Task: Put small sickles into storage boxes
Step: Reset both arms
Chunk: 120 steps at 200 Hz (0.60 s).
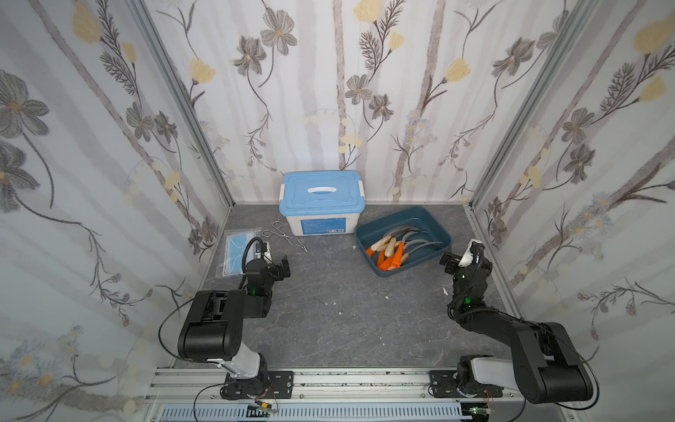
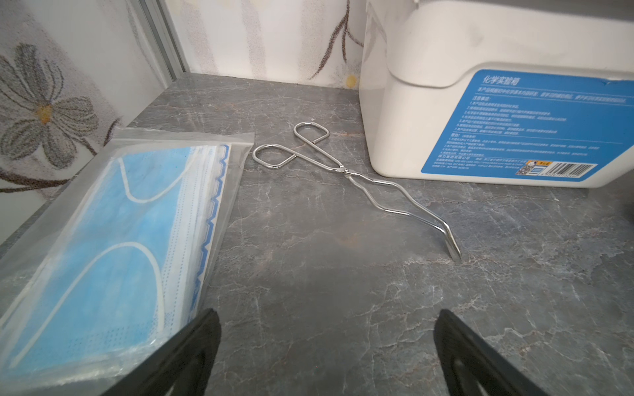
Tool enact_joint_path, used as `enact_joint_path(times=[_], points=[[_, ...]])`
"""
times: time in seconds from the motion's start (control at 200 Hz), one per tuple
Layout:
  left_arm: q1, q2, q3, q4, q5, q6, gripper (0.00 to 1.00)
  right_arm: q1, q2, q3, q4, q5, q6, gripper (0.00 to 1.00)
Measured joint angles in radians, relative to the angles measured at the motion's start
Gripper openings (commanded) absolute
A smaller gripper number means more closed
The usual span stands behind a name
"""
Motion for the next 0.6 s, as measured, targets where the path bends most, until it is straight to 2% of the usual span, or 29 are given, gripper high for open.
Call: enact_joint_path(times=[0.13, 0.39, 0.6], points=[[-0.001, 0.0, 0.0, 0.0, 0.0, 0.002, 1.0, -0.003, -0.018, -0.06, 0.054, 0.011, 0.006, 1.0], [-0.002, 0.002, -0.002, 0.001, 0.0, 0.002, 1.0, -0.047, 0.01, 0.017, 0.041, -0.044, 0.025, 1.0], [-0.002, 0.003, -0.002, 0.001, 0.001, 0.002, 1.0, -0.015, 0.025, -0.146, 0.19, -0.066, 0.012, 1.0]])
